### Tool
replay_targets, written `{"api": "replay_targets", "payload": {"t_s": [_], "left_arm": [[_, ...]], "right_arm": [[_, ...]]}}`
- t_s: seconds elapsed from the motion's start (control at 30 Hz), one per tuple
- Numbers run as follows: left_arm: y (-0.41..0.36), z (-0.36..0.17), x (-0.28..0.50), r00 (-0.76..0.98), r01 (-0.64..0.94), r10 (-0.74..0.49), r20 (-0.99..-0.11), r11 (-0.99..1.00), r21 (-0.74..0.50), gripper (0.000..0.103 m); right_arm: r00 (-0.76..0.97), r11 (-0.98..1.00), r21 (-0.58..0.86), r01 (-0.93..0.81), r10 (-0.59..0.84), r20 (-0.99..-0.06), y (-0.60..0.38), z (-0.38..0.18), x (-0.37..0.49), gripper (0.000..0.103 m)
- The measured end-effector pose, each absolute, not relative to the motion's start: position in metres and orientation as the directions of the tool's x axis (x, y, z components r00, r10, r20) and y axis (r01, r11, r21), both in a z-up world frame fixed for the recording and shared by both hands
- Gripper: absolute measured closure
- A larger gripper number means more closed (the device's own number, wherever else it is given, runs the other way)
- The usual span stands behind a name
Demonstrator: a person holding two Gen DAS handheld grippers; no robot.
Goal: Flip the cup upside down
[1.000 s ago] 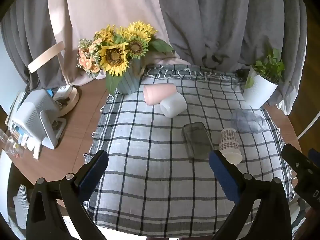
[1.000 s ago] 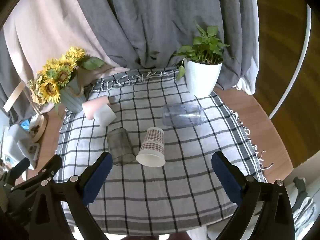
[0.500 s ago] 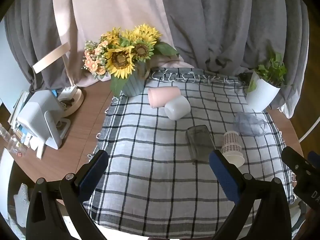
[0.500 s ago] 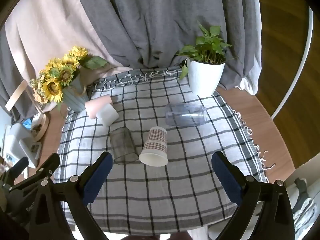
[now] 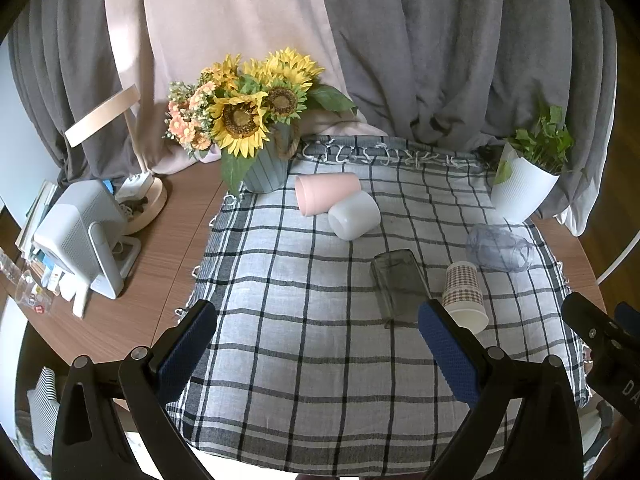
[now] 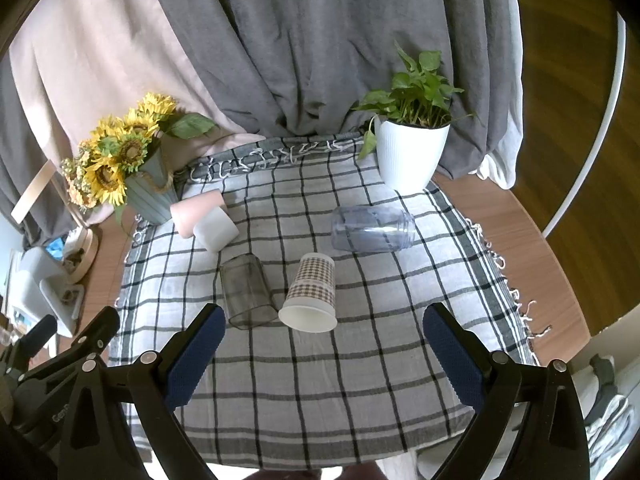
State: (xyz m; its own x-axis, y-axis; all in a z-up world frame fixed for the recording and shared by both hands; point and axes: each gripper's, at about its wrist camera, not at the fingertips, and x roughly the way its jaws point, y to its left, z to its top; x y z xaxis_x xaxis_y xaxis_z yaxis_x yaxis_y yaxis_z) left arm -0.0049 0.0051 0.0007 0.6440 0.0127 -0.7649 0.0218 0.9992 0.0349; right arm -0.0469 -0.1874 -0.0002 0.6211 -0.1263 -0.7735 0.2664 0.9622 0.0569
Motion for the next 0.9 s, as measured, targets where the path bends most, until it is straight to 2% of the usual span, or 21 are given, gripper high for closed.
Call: {"api": "replay_targets", "payload": {"t_s": [0.9], "left_arm": [[0.0062,-0.0024,-0.0099,0.634,0.025,0.008,-0.774,0.999,0.031,0.000]], "right_arm": [[0.620,0.962,0.058,0.266,-0.125,-0.775,-0.1881,-0.0011,-0.0486,0.003]]}}
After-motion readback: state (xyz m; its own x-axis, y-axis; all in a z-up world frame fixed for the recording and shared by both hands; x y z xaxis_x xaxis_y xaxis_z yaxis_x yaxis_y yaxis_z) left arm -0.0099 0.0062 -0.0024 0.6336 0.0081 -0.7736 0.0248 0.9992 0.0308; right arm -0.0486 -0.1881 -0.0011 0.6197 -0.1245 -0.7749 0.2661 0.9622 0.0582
